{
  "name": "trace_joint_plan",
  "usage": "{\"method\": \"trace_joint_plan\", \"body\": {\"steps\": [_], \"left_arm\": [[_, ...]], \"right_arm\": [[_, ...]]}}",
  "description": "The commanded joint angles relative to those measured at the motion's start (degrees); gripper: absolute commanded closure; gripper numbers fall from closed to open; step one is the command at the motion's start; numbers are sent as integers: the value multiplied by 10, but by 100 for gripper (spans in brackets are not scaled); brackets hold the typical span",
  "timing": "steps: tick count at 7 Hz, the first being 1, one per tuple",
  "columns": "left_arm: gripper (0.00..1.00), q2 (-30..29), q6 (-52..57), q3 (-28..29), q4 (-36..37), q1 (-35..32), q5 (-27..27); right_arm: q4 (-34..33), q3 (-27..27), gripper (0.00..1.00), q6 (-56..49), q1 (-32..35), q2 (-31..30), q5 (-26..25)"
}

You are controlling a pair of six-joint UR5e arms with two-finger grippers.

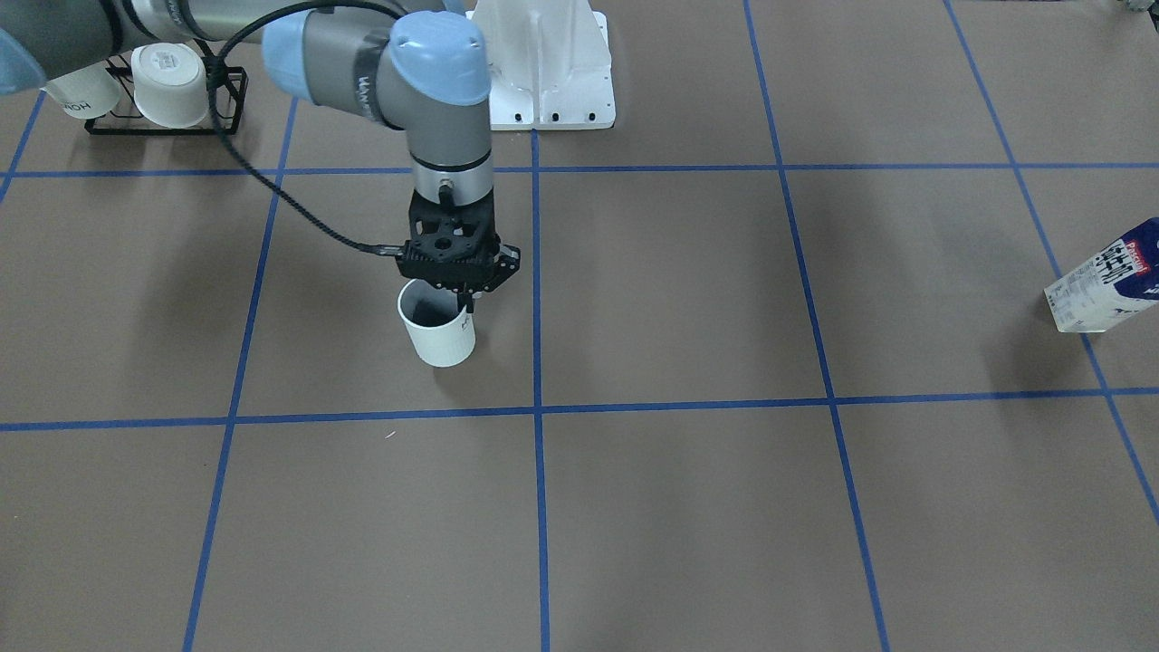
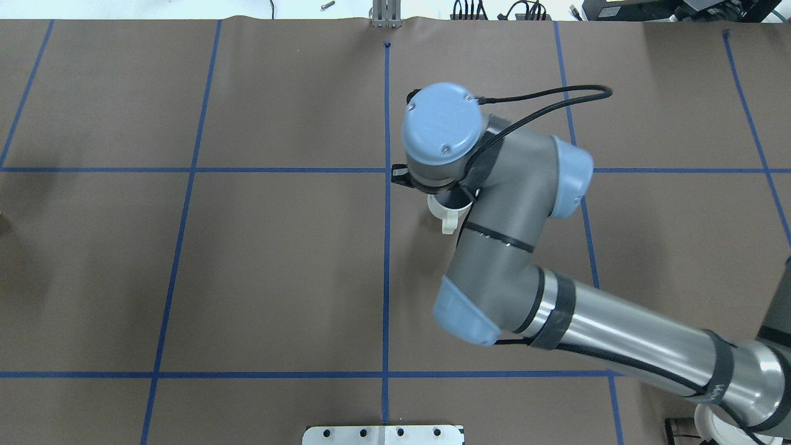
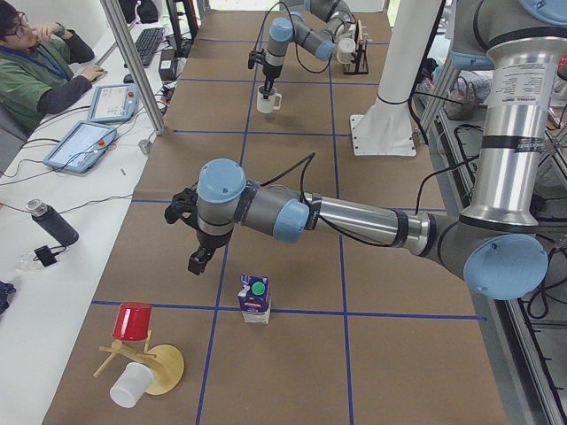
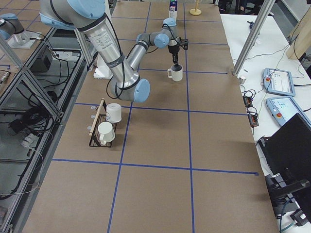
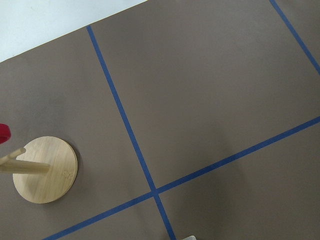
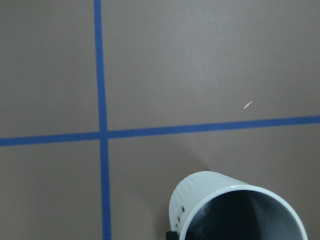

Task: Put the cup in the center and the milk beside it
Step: 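Carry the white mug with the right gripper toward the table's center square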

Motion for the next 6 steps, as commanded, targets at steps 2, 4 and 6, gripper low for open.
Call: {"method": "trace_joint_plan", "body": {"steps": [2,4,6], "left_arm": [[2,0,0,0,-1,0,0],[2,0,0,1,-1,0,1],[2,-1,0,3,-1,0,0]], "right_arm": [[-39,-120,100,104,-65,118,-29],[-39,-120,100,105,-72,116,-23],[-36,-119,83,105,-72,117,-16]]}}
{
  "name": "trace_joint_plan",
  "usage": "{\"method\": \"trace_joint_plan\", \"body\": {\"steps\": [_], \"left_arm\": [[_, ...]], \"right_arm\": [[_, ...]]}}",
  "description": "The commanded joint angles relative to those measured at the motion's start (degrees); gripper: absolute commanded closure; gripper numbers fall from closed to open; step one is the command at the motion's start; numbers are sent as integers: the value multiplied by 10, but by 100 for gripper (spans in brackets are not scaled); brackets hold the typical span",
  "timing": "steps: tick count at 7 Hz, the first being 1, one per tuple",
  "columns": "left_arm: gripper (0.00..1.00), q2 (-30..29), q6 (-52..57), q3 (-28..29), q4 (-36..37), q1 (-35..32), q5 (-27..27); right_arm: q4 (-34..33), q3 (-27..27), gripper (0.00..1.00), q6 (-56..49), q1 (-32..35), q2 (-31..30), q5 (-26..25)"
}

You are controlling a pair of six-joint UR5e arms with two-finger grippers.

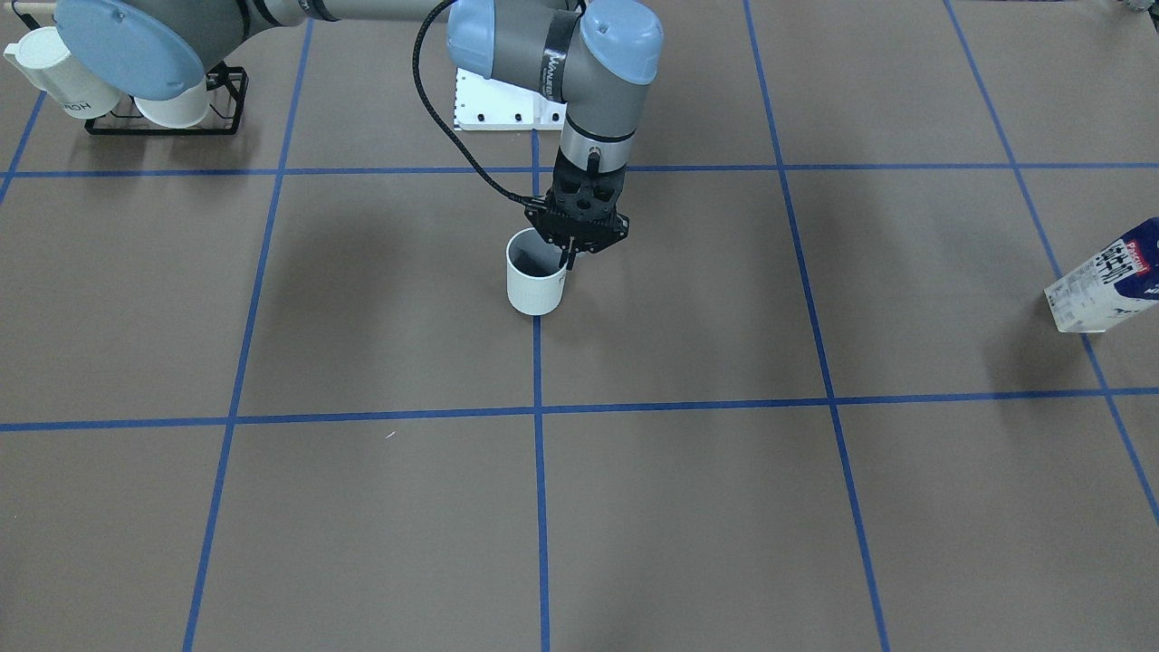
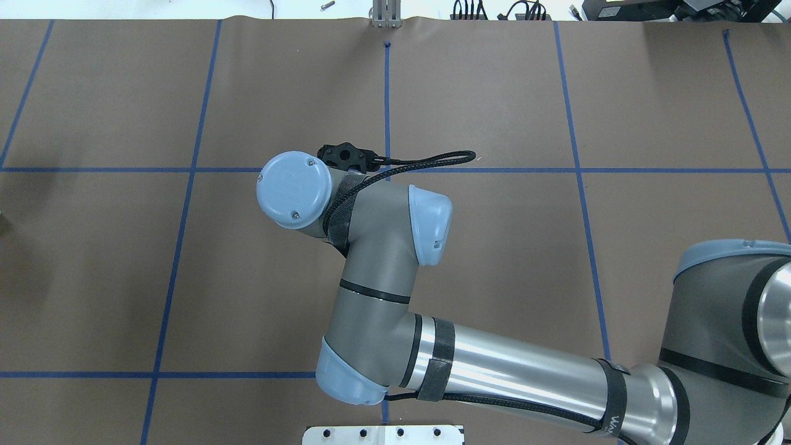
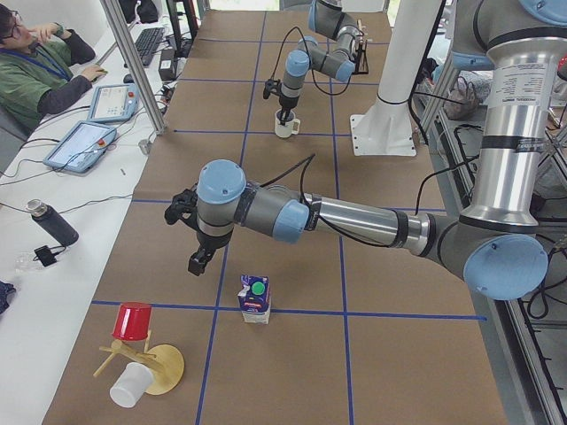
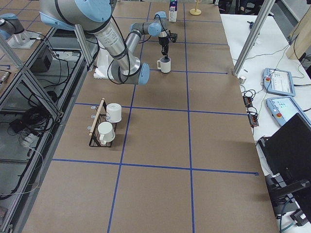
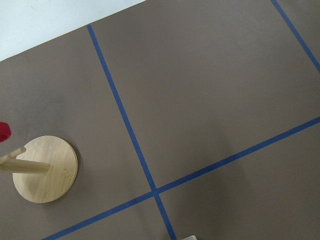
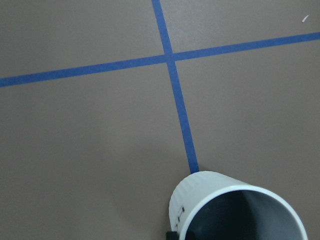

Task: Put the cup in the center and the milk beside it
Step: 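Carry the white mug with the right gripper toward the table's center square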

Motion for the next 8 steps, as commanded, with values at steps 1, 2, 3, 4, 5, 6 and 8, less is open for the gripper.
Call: {"method": "trace_joint_plan", "body": {"steps": [1,2,3,4,5,6,8], "left_arm": [[2,-1,0,1,0,0,1],[2,-1,0,1,0,0,0],[1,-1,0,1,-1,0,0],[2,0,0,7,-12,0,0],[2,0,1,24,-34,0,0],[2,0,1,43,-55,0,0],[1,12,-22,43,-85,0,0]], "right_arm": [[4,0,35,21,-1,0,5],[20,3,0,28,0,0,4],[23,11,0,24,6,1,2],[21,39,0,11,31,0,10],[20,53,0,-41,75,-2,49],[21,55,0,-114,138,-15,112],[52,56,0,-349,273,-92,223]]}}
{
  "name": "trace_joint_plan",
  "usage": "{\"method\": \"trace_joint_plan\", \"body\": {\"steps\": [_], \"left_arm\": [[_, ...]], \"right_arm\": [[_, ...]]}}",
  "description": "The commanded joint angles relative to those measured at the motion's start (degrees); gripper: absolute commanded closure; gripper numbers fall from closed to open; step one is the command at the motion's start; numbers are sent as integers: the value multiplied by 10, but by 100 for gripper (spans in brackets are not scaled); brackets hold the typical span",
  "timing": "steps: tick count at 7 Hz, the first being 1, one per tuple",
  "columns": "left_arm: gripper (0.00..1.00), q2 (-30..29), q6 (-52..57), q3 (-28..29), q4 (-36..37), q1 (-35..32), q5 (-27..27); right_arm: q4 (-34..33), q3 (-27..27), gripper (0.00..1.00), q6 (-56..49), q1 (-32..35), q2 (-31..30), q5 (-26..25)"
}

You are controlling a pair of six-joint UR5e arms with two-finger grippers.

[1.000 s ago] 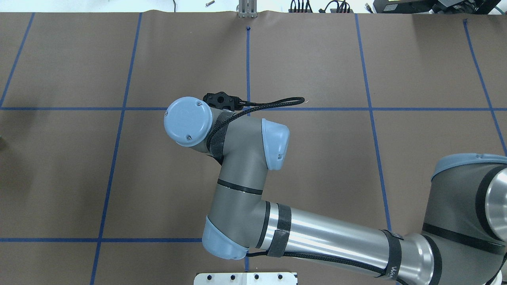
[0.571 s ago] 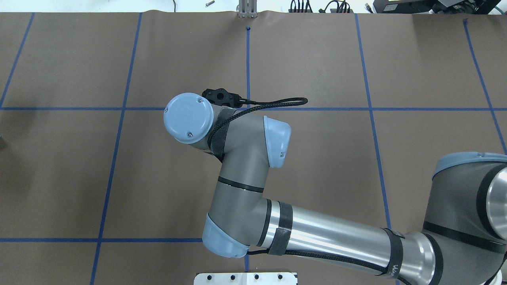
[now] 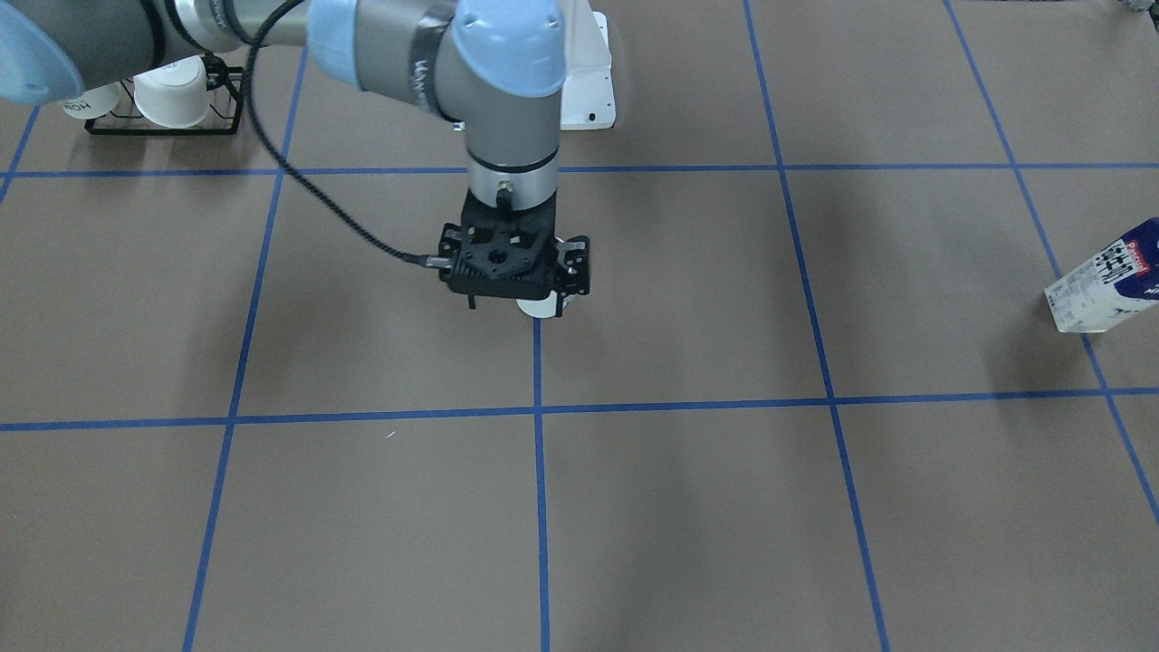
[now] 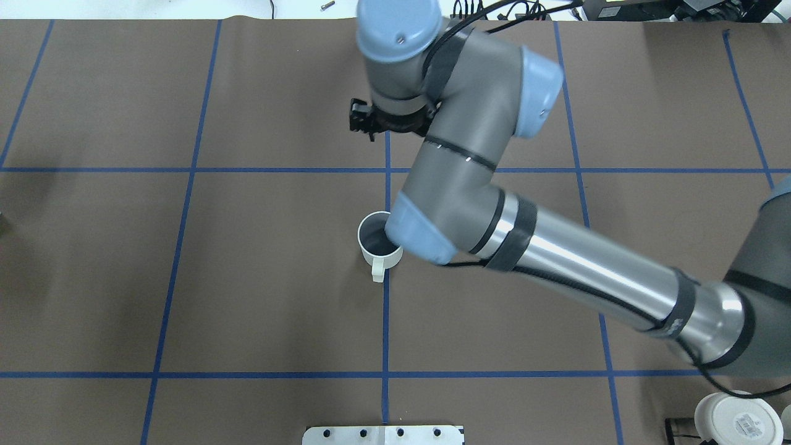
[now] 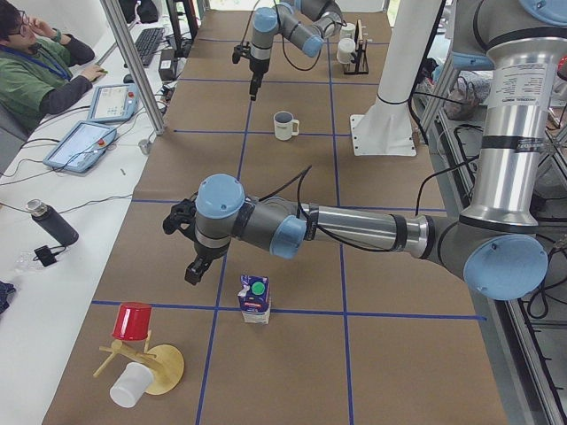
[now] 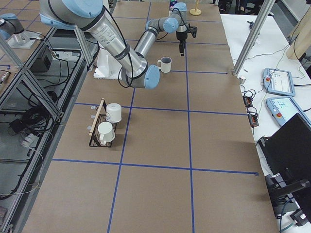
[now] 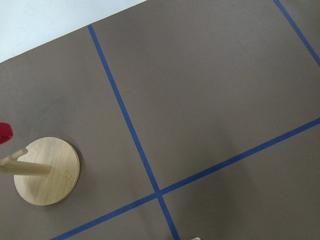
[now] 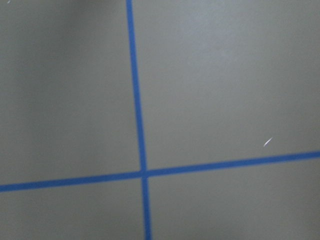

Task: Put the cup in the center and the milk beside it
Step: 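Lower the mug onto the center, open the right gripper and withdraw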

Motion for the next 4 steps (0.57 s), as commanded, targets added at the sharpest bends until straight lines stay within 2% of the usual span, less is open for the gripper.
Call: {"method": "trace_joint_plan", "body": {"steps": [1,2,4], "left_arm": [[1,29,-21,-12,-35,0,0],[1,36,-22,-18,-35,0,0],[1,37,-55,-18,-30,-1,1]], "right_arm": [[65,2,0,-241,159,-112,146],[75,6,0,-375,227,-174,181],[75,9,0,-618,340,-301,187]]}}
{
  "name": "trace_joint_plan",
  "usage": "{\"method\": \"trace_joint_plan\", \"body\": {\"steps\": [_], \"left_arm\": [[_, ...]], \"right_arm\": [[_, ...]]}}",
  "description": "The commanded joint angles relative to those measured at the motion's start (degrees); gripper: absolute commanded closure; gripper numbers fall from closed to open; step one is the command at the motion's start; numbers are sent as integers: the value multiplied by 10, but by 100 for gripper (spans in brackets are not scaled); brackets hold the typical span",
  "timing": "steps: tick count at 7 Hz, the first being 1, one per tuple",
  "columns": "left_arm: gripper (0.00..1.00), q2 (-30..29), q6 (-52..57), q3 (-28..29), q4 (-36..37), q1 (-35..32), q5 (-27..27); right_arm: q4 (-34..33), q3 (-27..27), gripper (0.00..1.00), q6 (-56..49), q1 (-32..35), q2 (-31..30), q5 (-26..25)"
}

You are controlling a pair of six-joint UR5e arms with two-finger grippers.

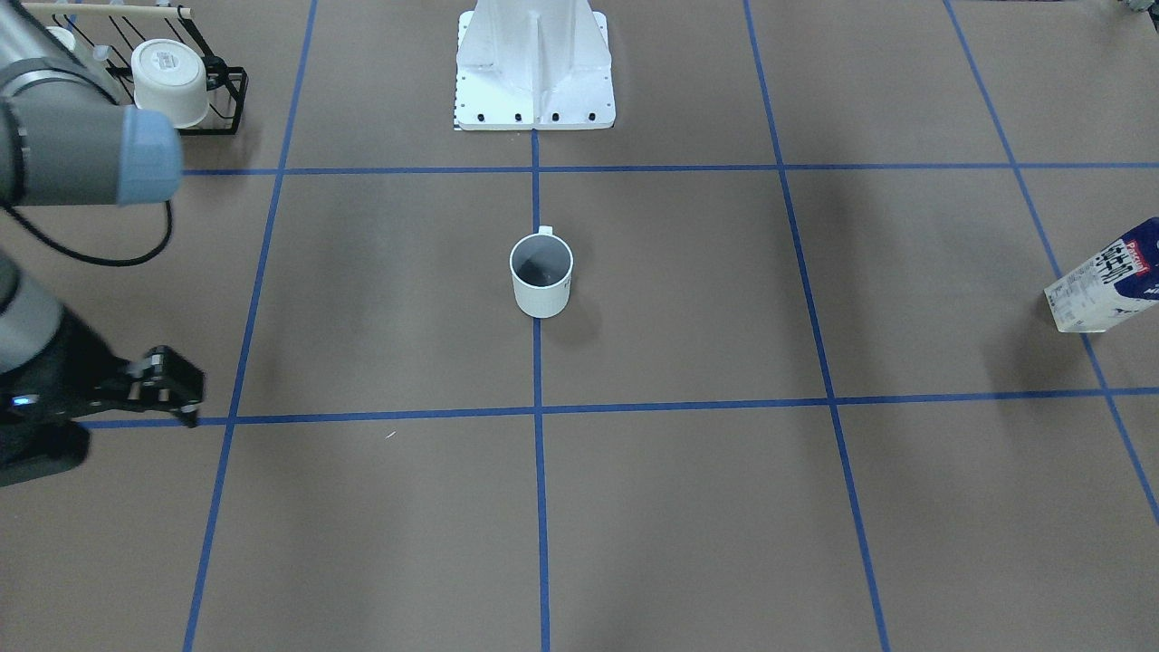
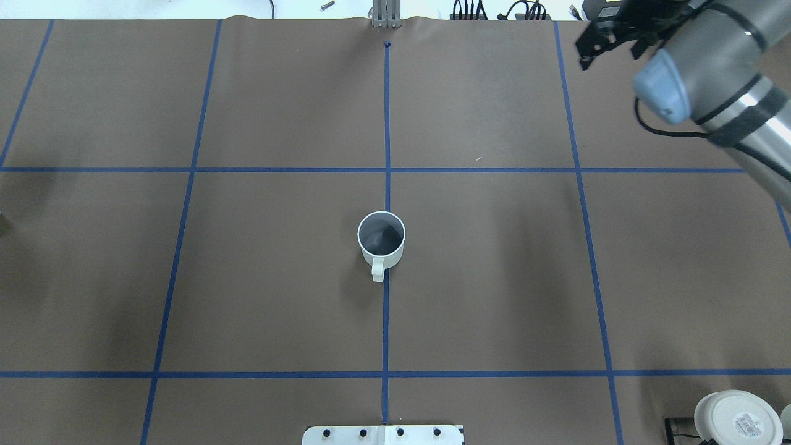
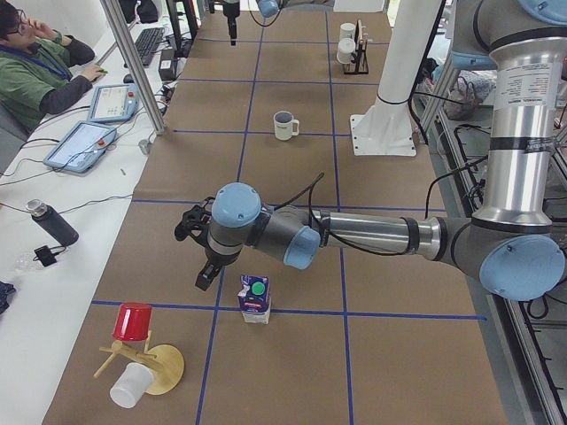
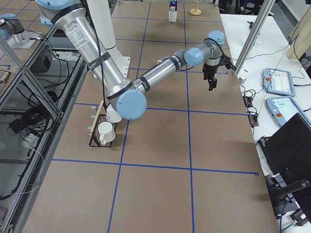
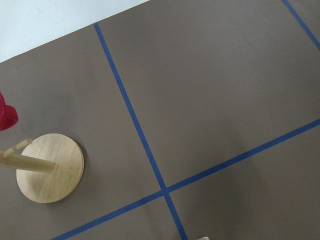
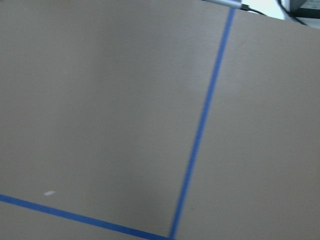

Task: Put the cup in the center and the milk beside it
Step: 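Lower the mug onto the center, open the right gripper and withdraw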

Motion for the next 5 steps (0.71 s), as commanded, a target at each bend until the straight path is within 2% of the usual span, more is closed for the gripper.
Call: {"method": "trace_joint_plan", "body": {"steps": [1,3,4,5], "left_arm": [[1,15,-79,-2,-3,0,0],[1,21,-88,-1,3,-1,0],[1,31,-88,-2,-3,-1,1],[1,31,-88,-3,-4,0,0]], "right_arm": [[4,1,0,-211,123,-139,34],[45,46,0,-241,189,-318,31],[72,35,0,-237,198,-364,7],[78,36,0,-237,216,-371,14]]}}
